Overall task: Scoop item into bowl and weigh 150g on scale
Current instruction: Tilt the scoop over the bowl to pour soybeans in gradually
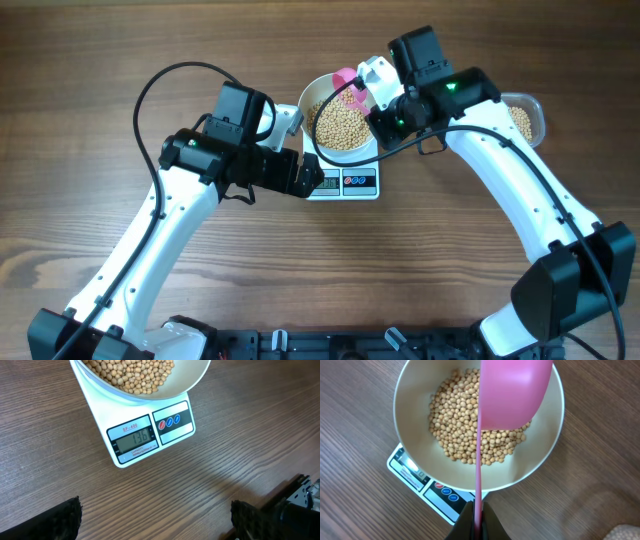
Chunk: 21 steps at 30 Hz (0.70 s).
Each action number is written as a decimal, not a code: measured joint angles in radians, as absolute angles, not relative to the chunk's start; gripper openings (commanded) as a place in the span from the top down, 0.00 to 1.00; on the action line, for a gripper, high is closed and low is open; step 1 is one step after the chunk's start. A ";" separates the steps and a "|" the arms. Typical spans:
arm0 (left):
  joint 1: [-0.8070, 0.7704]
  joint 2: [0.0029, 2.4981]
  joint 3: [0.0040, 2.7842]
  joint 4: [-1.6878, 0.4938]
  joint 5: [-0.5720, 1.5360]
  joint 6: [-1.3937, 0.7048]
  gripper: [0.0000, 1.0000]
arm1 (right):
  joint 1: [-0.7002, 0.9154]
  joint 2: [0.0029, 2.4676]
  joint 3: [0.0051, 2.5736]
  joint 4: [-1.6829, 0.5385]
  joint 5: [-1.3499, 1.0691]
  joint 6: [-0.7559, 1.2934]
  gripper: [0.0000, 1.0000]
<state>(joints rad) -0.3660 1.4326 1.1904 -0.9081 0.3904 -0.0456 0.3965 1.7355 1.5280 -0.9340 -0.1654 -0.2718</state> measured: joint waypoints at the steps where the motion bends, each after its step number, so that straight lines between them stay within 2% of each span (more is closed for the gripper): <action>1: -0.366 1.433 1.190 -0.908 0.390 -0.046 0.00 | 0.397 1.736 1.528 -0.934 -0.160 -0.272 0.96; 10: -0.366 1.433 1.190 -0.908 0.390 -0.046 0.00 | 0.397 1.736 1.528 -0.934 -0.138 -0.287 0.95; 21: -0.366 1.433 1.190 -0.908 0.390 -0.046 0.00 | 0.442 1.736 1.528 -0.934 0.010 -0.328 0.96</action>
